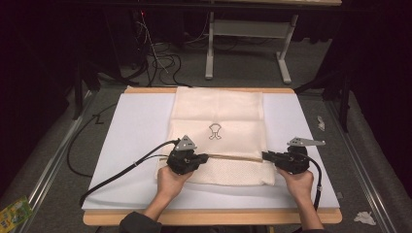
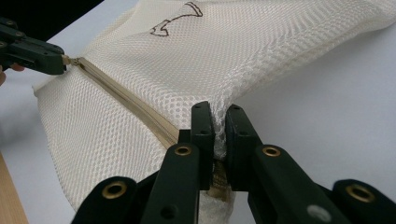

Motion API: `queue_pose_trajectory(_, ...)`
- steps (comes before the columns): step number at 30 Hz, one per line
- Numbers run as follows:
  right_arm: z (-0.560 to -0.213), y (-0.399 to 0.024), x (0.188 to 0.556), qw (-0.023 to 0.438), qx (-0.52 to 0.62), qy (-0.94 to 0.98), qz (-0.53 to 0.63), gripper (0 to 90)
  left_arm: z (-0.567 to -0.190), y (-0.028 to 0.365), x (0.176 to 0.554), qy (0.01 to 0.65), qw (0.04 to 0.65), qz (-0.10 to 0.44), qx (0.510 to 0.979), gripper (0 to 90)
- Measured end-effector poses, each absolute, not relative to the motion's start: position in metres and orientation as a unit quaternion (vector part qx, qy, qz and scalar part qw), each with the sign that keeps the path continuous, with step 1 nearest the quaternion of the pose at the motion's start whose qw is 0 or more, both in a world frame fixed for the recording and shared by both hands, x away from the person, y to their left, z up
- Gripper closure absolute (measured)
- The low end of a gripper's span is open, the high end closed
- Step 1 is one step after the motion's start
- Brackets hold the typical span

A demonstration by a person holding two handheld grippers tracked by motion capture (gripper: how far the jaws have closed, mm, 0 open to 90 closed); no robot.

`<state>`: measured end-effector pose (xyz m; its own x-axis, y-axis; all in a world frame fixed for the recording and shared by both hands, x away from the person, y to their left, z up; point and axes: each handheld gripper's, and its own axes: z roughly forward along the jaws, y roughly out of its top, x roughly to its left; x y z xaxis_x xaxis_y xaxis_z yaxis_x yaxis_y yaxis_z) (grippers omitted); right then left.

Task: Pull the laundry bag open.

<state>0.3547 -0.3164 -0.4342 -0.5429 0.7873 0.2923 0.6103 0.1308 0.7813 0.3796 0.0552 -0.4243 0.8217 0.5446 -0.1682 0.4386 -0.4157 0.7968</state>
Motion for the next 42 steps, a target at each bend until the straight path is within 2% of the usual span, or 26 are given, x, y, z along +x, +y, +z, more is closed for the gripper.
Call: queue_pose_trajectory(42, -0.431, -0.313, 0.357, 0.108, 0.471, 0.750, 0.452, 85.1, -0.425, 0.094, 0.375, 0.321, 0.464, 0.071, 0.823, 86.9)
